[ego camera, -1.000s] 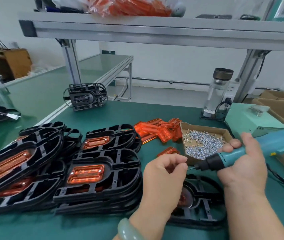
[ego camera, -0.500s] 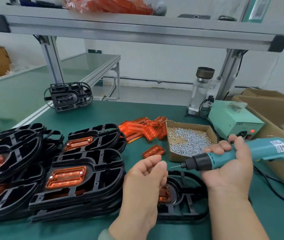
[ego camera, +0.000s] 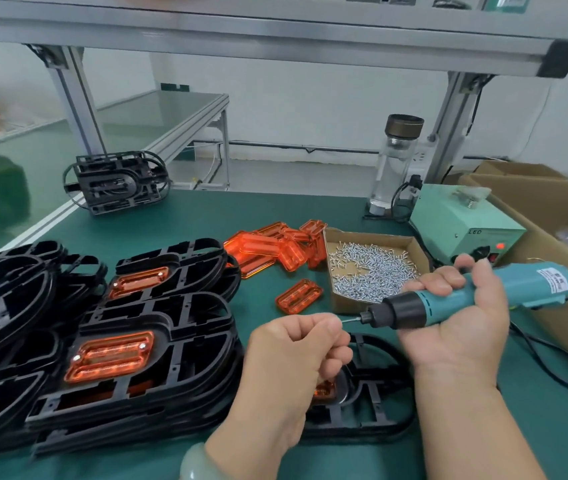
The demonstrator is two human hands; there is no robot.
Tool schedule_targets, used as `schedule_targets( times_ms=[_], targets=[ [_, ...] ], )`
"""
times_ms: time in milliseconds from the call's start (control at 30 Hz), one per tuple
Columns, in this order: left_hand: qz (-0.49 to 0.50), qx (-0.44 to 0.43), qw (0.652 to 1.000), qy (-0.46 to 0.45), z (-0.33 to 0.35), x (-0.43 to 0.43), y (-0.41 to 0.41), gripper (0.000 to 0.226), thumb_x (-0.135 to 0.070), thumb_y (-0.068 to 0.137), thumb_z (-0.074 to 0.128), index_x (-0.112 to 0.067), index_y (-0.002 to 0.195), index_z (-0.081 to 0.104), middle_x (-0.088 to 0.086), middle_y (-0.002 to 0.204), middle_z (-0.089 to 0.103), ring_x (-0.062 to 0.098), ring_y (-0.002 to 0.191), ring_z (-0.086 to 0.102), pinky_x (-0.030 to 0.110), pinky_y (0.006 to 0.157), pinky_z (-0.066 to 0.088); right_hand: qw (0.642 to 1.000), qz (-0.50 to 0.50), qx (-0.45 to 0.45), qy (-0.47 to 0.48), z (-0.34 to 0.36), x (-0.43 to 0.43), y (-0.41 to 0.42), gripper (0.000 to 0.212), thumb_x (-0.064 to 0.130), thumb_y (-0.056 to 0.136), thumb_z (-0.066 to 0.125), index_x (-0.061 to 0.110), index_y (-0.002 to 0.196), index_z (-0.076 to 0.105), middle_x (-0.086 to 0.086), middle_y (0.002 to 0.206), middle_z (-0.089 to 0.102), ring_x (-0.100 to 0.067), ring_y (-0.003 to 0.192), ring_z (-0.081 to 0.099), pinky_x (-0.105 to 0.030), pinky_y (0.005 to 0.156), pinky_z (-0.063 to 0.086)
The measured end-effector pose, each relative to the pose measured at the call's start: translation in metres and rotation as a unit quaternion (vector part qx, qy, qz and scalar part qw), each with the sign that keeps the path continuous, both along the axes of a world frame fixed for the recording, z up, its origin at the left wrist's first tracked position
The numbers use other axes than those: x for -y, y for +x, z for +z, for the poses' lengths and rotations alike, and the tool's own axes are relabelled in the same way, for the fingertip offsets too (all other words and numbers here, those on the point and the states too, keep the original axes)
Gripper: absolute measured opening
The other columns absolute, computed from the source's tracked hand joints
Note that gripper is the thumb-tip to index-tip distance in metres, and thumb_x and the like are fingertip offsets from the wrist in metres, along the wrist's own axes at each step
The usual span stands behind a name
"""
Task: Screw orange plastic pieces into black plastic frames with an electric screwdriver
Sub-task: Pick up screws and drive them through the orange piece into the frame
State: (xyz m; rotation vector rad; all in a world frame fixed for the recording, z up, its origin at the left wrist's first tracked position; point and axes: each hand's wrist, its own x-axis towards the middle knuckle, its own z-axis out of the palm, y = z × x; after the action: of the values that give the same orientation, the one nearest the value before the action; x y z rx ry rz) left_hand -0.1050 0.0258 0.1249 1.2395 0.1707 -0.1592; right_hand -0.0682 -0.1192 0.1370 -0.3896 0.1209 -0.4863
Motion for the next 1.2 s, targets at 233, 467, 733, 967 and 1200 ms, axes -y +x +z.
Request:
schedule_targets(
  times_ms=[233,467,733,967,1200],
  targets=[
    [-0.010,0.030,0.999,0.038,0.001,-0.001,0.001,0.010,-0.012,0.086,0.067,-0.009,0.079,0.072,0.008,0.071,0.073,0.011,0.059,0.065,0.017,0.053,0.051,1.000,-0.002,0.008,-0.007,0.000,-0.003,0.000,0.015,0.028,0.095,0.050,0.022,0.082,0.052,0.012,0.058,0.043,-0.003,0.045,0.042,-0.016,0.053,0.044],
    [0.001,0.030,0.999,0.040,0.001,-0.003,-0.001,0.014,-0.015,0.087,0.065,-0.010,0.076,0.072,0.008,0.069,0.072,0.010,0.056,0.064,0.017,0.051,0.049,1.000,0.003,0.015,-0.019,0.001,-0.008,0.000,0.014,0.026,0.096,0.048,0.023,0.084,0.052,0.011,0.058,0.043,-0.003,0.045,0.042,-0.017,0.054,0.044],
    [-0.024,0.037,0.995,0.084,0.002,-0.010,0.000,0.018,-0.019,0.088,0.064,-0.009,0.074,0.070,0.004,0.062,0.070,0.007,0.050,0.059,0.015,0.047,0.045,0.997,0.010,0.057,-0.054,0.002,-0.014,-0.004,0.012,0.026,0.096,0.046,0.024,0.086,0.053,0.012,0.057,0.044,-0.002,0.045,0.042,-0.018,0.056,0.042],
    [-0.015,0.085,0.992,0.095,0.002,-0.010,-0.004,0.011,-0.016,0.084,0.067,-0.013,0.074,0.072,0.003,0.065,0.071,0.005,0.051,0.061,0.014,0.049,0.047,0.995,0.005,0.077,-0.061,0.004,-0.014,-0.005,0.005,0.027,0.089,0.051,0.023,0.086,0.053,0.012,0.057,0.044,-0.002,0.045,0.042,-0.019,0.057,0.041],
    [-0.023,0.103,0.993,0.056,0.002,-0.008,-0.006,0.016,-0.007,0.089,0.060,-0.017,0.084,0.072,0.004,0.072,0.073,0.009,0.061,0.066,0.017,0.055,0.051,0.997,0.000,0.072,-0.027,0.004,-0.011,-0.006,0.005,0.027,0.084,0.053,0.023,0.085,0.051,0.012,0.056,0.044,-0.001,0.044,0.042,-0.017,0.055,0.042]
  ],
)
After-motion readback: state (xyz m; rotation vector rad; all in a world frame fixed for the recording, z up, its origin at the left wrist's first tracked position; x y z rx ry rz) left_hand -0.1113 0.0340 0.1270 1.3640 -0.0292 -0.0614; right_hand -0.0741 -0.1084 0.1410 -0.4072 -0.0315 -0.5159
